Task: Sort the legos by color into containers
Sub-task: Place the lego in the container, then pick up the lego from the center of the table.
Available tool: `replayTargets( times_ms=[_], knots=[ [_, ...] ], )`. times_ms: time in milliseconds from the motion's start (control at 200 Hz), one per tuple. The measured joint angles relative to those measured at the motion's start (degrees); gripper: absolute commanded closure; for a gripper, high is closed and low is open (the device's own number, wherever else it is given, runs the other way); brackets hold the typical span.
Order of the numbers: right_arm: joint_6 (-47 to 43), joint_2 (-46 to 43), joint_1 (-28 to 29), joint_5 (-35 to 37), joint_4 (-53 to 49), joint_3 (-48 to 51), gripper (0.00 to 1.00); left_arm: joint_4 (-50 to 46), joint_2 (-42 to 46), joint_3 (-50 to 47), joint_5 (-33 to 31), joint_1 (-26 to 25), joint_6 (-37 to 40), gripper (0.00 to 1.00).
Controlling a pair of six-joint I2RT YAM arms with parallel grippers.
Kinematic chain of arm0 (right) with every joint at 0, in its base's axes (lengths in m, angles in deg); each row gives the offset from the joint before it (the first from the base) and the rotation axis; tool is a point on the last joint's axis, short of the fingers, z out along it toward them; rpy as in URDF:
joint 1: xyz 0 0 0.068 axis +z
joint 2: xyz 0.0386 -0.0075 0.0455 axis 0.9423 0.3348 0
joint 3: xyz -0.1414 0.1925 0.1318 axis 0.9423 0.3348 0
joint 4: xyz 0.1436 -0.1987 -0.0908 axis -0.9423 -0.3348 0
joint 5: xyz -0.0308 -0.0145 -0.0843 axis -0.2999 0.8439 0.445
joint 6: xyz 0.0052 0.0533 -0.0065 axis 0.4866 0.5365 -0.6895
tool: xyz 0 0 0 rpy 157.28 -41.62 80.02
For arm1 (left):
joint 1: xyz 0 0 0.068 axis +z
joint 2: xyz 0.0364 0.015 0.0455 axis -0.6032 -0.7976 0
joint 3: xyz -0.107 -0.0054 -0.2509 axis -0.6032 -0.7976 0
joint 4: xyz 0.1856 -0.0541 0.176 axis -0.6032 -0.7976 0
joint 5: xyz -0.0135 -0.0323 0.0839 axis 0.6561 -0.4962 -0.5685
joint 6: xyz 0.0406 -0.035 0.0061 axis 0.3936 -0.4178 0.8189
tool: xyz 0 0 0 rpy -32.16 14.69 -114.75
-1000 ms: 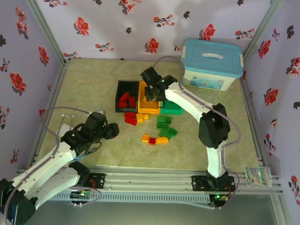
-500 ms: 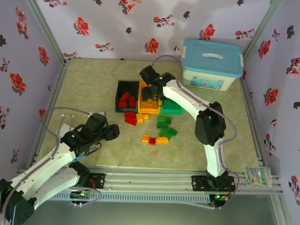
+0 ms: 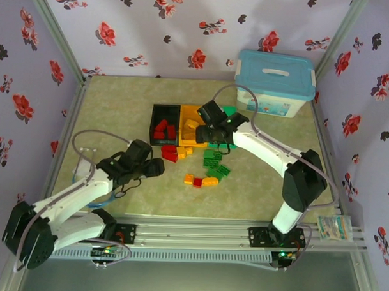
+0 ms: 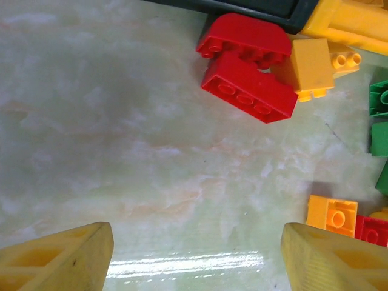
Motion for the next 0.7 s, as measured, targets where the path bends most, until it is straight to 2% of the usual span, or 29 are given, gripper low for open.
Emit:
replayTargets(
  times_ms=[340, 500, 700],
  knots=[
    [2.3, -4.3, 0.0, -0.2, 5.3, 11.1, 0.24, 3.8, -16.4, 8.5, 0.3, 0.2, -0.8, 0.29],
    [2.9, -7.3, -0.2, -0.2, 6.8, 14.2, 0.25, 5.3, -22.2, 11.7, 0.5, 1.1, -4.2, 0.34],
    [3.5, -9.7, -0.8, -0.2, 7.8, 16.9, 0.25, 6.2, -28.3, 15.3, 0.5, 1.6, -9.5, 0.35]
  ],
)
